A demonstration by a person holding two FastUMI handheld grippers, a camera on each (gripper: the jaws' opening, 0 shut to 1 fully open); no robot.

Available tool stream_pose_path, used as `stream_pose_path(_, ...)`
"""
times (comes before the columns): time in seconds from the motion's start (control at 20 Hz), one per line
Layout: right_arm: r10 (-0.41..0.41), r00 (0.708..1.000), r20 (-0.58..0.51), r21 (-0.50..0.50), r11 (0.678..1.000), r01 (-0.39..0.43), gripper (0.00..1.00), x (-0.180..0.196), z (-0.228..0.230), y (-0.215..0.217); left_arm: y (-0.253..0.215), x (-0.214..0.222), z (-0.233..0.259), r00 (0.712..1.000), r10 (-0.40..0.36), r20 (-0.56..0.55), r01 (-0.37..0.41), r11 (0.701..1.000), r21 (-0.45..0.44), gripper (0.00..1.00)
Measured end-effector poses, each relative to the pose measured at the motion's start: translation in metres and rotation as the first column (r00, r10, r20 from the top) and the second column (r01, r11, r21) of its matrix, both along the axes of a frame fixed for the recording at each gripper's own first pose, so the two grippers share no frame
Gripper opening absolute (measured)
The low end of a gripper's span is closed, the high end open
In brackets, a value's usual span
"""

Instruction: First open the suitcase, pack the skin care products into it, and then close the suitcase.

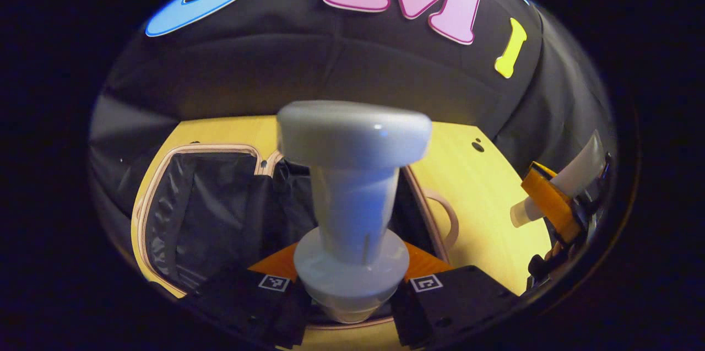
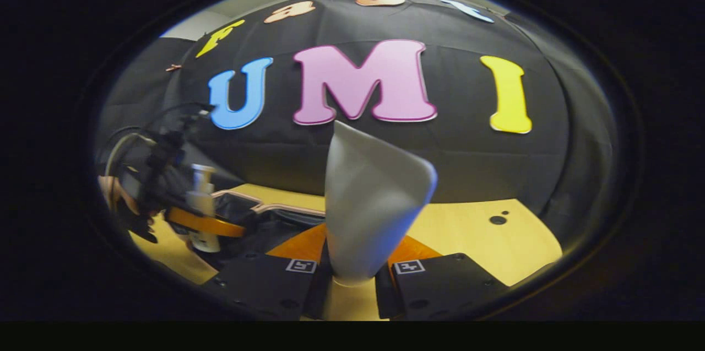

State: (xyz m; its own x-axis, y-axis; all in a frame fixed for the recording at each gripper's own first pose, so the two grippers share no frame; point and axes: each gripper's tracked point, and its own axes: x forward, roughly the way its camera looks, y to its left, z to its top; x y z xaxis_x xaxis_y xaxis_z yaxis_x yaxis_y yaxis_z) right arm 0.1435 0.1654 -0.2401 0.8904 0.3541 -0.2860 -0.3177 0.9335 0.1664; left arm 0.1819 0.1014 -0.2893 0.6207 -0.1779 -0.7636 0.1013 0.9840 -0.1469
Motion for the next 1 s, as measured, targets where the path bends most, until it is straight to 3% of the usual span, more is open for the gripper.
stream_pose_path(0.15,0.068,0.998,-0.001,0.021,0.997,-0.068,0.31,-0.006,0.005,0.025,-0.006,0.007,-0.029,0.994,0.009,-0.109,-0.007,1.0,0.023,0.64)
stream_pose_path(0.2,0.084,0.996,0.001,0.041,0.996,-0.084,0.35,-0.007,0.008,0.031,-0.009,0.007,-0.038,0.991,0.002,-0.137,0.002,1.0,0.027,0.64)
stream_pose_path(0.25,0.101,0.995,-0.009,0.074,0.992,-0.1,0.31,-0.01,0.008,0.038,-0.008,0.01,-0.045,0.986,0.002,-0.165,0.006,0.999,0.046,0.67)
stream_pose_path(0.3,0.111,0.993,-0.026,0.095,0.99,-0.108,0.35,-0.012,0.007,0.042,-0.009,0.013,-0.051,0.982,-0.011,-0.187,0.022,0.998,0.06,0.67)
stream_pose_path(0.5,0.097,0.995,-0.04,0.106,0.99,-0.092,0.35,-0.007,0.006,0.035,-0.013,0.024,-0.072,0.963,-0.003,-0.269,0.02,0.998,0.06,0.65)
stream_pose_path(0.55,0.092,0.995,-0.049,0.112,0.99,-0.086,0.31,-0.006,0.004,0.034,-0.012,0.031,-0.073,0.963,0.011,-0.269,0.002,0.999,0.049,0.65)
stream_pose_path(0.7,0.091,0.993,-0.069,0.111,0.99,-0.083,0.35,-0.004,0.0,0.034,-0.01,0.039,-0.085,0.928,0.063,-0.368,-0.069,0.998,-0.002,0.64)
stream_pose_path(0.75,0.096,0.992,-0.081,0.112,0.99,-0.087,0.35,-0.004,-0.003,0.036,-0.009,0.044,-0.081,0.93,0.064,-0.361,-0.072,0.997,-0.009,0.64)
stream_pose_path(0.85,0.106,0.988,-0.109,0.115,0.989,-0.094,0.35,-0.004,-0.009,0.045,0.004,0.042,-0.083,0.923,0.109,-0.368,-0.095,0.994,0.055,0.65)
stream_pose_path(0.9,0.114,0.984,-0.134,0.11,0.989,-0.1,0.31,-0.004,-0.014,0.051,0.009,0.038,-0.085,0.918,0.125,-0.377,-0.11,0.992,0.061,0.66)
stream_pose_path(1.0,0.123,0.98,-0.156,0.102,0.989,-0.108,0.36,-0.001,-0.017,0.062,0.011,0.031,-0.08,0.916,0.166,-0.366,-0.163,0.986,0.039,0.66)
